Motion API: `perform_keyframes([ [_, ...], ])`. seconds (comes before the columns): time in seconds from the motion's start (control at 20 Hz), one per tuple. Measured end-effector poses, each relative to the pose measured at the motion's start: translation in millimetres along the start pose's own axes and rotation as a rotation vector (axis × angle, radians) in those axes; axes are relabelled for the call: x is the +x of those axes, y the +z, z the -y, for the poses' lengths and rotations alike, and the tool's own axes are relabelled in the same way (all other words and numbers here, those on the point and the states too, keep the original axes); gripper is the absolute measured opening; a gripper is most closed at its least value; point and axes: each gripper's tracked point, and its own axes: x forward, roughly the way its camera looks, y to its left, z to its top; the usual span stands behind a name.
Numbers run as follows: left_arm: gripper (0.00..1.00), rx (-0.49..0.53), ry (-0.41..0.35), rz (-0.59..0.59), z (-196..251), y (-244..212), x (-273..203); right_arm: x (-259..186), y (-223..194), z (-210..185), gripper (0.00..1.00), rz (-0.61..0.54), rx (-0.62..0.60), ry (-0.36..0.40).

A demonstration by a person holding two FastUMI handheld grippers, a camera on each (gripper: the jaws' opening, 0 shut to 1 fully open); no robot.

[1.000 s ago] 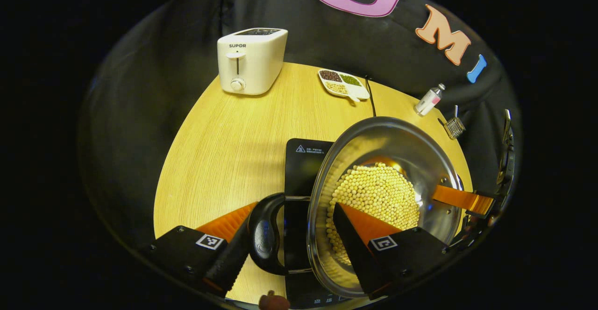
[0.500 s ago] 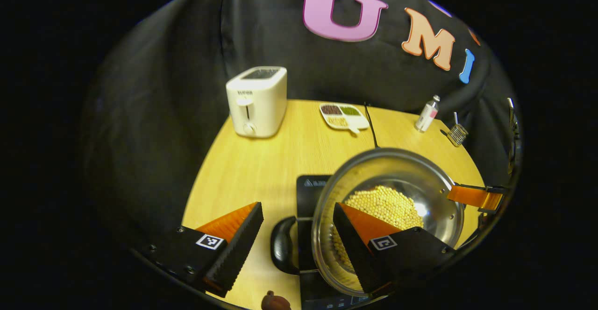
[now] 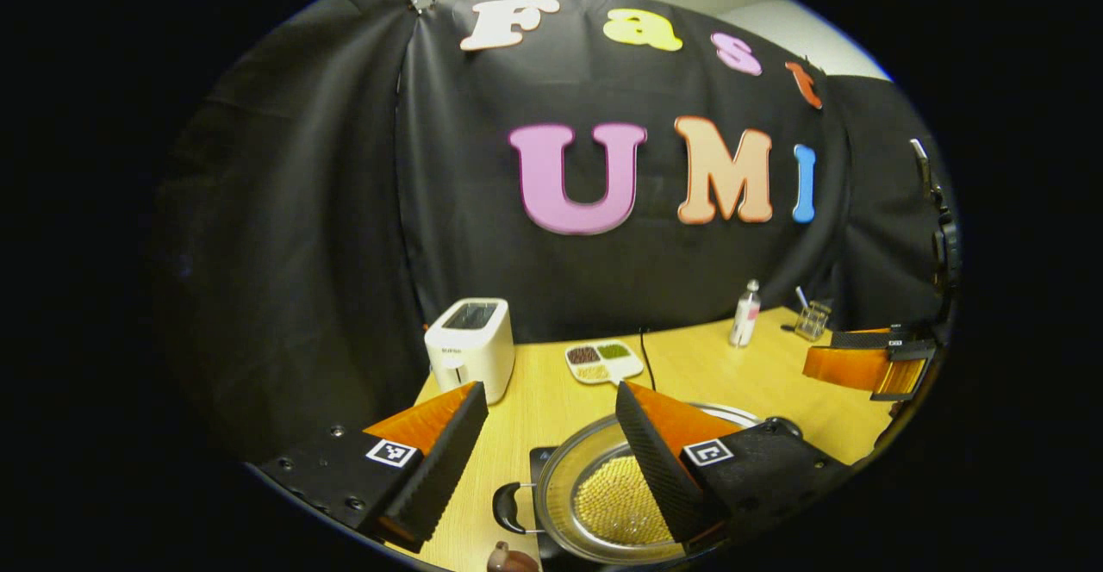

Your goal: First push the handle of the pot to place it horizontally, then grasp the pot with both hands and set it on the induction cooktop.

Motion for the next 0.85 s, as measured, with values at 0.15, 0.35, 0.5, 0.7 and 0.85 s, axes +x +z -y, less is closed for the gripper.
perform_keyframes([
  [0.15,0.96,-0.011,0.052,0.124,4.0,33.3,-20.7,-20.5,29.3,-5.0,0.99,0.121,0.008,0.001],
  [0.35,0.96,0.014,0.100,0.241,16.3,63.3,-47.2,-47.3,58.1,8.6,0.98,0.257,-0.012,-0.067],
  [0.5,0.96,0.001,0.106,0.290,27.1,72.5,-61.3,-60.8,61.7,9.7,0.93,0.282,-0.022,-0.085],
  [0.7,0.96,-0.024,0.123,0.292,27.9,68.0,-69.1,-71.6,61.0,13.0,0.98,0.291,-0.020,-0.087],
  [0.85,0.96,-0.025,0.150,0.304,20.5,69.1,-75.1,-73.5,60.9,17.4,0.98,0.293,-0.011,-0.098],
])
